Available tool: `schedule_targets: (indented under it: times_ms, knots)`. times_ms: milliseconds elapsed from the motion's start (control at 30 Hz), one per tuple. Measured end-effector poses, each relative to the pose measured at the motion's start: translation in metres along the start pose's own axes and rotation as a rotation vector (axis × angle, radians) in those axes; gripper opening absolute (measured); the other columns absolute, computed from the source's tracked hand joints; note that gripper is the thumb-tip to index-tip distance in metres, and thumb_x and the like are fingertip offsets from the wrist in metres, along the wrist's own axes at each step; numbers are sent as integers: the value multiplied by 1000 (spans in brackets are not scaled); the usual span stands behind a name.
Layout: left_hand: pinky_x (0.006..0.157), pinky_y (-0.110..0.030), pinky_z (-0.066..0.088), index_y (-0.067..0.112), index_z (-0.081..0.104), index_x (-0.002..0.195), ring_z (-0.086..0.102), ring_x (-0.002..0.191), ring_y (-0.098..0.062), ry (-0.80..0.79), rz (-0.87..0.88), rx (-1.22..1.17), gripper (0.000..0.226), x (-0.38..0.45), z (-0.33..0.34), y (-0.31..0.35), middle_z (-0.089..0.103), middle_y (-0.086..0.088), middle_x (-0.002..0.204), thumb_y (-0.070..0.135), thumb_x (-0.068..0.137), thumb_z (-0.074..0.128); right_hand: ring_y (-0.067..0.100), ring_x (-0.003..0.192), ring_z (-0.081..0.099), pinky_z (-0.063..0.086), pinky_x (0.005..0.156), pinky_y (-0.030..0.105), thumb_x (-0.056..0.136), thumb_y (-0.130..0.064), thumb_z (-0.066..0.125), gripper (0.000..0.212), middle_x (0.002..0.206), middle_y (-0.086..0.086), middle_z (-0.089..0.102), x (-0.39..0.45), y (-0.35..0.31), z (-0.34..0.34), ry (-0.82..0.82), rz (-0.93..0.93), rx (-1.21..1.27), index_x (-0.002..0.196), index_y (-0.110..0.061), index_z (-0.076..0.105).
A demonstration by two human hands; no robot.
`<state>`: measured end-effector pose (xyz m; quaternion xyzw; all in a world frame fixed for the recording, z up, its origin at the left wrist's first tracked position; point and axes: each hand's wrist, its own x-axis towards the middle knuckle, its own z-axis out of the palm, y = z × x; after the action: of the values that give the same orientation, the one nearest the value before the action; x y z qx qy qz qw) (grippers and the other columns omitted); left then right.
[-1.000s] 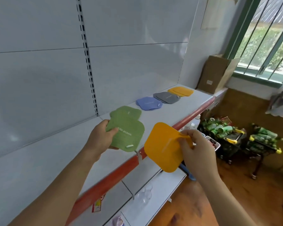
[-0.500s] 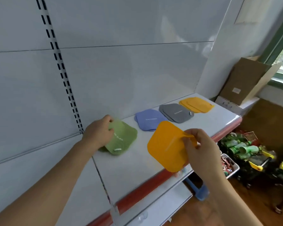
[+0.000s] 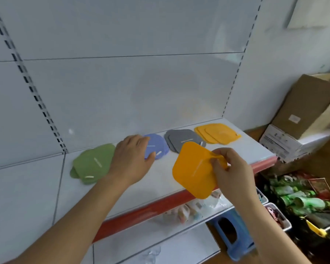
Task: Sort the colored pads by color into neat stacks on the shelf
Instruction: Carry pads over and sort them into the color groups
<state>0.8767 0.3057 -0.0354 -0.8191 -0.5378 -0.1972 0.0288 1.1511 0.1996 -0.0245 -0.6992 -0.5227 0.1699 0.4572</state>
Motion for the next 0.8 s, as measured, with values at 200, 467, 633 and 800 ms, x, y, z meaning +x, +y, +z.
schedule_targets:
  times_ms: [200,467,633,800]
  knots:
    - [100,-50,52,11,64,133,61,121,-35,-101,56,-20,64,26,30,67,67,-9,127,56,93,43,13,69,67,62,59,37,102,-25,60,19,87,-20,65,33,45,-47,48,80,11,115,-38,62]
    - [106,-44,49,14,62,136,59,124,-29,-116,96,-63,62,105,71,123,65,-5,133,56,94,45,13,78,69,64,62,40,102,-25,61,20,106,-15,65,111,89,-73,184,184,108,119,-37,60]
    - [110,-45,46,19,54,145,52,134,-28,-127,58,-85,68,151,88,134,58,-3,144,60,93,36,11,83,68,63,58,31,101,-20,61,23,104,-11,66,180,104,-59,204,177,110,122,-31,60]
    - [118,-42,35,23,38,157,35,148,-26,-170,18,-21,60,180,94,143,40,-2,160,53,105,44,16,86,68,65,70,47,99,-16,62,27,99,-19,61,229,122,-27,112,232,141,117,-37,58]
